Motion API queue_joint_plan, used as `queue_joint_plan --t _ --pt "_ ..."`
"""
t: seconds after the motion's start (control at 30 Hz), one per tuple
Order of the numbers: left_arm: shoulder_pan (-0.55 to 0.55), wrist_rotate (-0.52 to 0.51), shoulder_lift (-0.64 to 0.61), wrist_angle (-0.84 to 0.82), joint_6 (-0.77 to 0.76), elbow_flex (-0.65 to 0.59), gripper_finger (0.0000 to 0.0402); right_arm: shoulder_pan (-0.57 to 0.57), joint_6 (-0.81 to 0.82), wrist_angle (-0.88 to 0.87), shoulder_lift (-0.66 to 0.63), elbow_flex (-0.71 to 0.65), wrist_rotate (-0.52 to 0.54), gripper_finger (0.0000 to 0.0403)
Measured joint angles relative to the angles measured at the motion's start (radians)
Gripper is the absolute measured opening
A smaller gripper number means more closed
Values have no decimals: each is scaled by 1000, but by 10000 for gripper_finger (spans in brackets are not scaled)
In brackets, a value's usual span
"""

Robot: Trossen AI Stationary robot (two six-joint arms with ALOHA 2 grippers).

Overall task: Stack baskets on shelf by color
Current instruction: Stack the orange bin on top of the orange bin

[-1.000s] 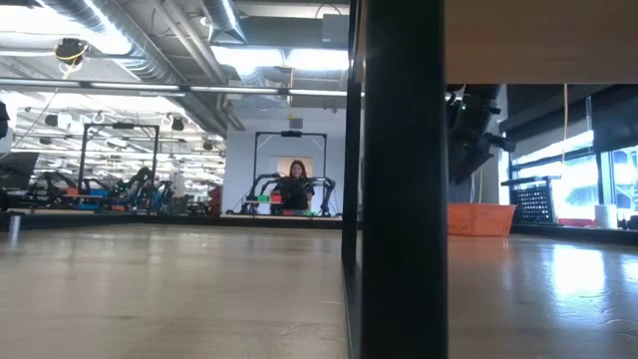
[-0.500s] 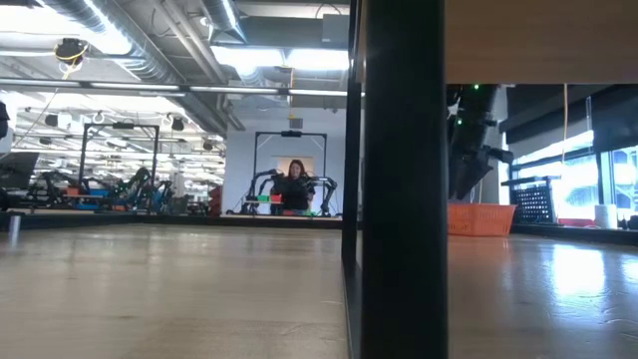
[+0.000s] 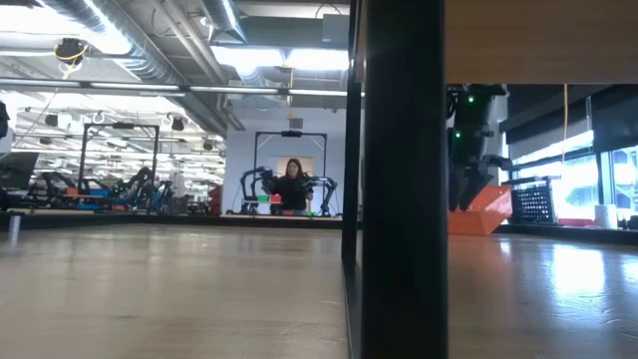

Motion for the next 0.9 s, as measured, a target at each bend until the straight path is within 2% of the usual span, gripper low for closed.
queue_joint_plan --t 0.9 --pt "0 0 0 0 -29 0 47 0 -51 -41 -30 0 19 116"
